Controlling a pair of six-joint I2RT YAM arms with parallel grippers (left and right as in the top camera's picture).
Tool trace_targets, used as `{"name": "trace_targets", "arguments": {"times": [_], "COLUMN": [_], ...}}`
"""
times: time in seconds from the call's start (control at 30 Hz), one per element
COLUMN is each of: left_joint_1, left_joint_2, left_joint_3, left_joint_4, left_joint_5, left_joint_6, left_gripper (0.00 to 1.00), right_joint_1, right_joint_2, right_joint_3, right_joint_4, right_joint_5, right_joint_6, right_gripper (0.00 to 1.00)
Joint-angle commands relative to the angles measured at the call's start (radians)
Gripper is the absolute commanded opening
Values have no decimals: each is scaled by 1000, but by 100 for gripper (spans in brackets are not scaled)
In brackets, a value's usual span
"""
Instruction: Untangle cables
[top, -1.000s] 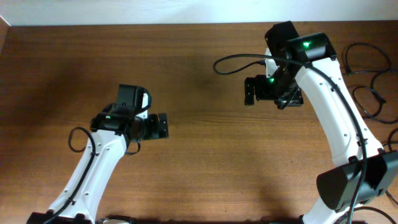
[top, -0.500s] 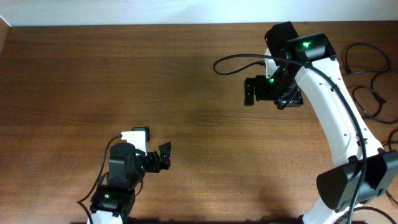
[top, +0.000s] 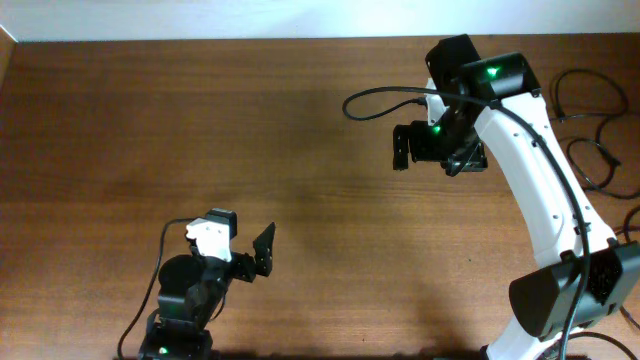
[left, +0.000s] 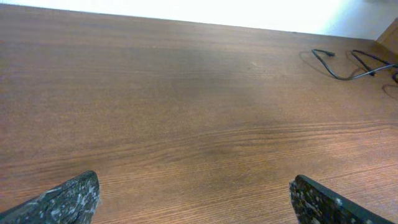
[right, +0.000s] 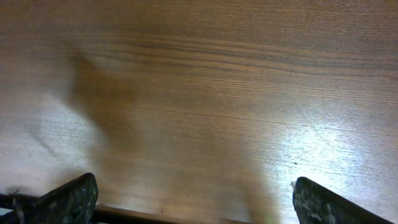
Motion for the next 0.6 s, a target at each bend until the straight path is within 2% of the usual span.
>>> {"name": "trace_targets", "arguments": {"times": [0.0,0.1,0.27,0.57], "left_joint_1": [1,-1,-36,-44], "left_joint_2": [-18,-65,-229,-452], "left_joint_3": [-18,-60,-198,-197], "left_joint_4": [4,31,165,163], "left_joint_5": [10,16,18,-13], "left_joint_6": [21,21,20,21], "left_gripper": [99,99,99,99], "right_joint_1": [2,2,2,2], "right_joint_2": [-11,-11,-11,-11], "right_joint_3": [2,2,2,2], "right_joint_4": [0,0,0,0], "right_joint_5": [-5,-5,-5,-5], "right_joint_6": [3,3,3,3], "right_gripper": [99,99,99,99]}}
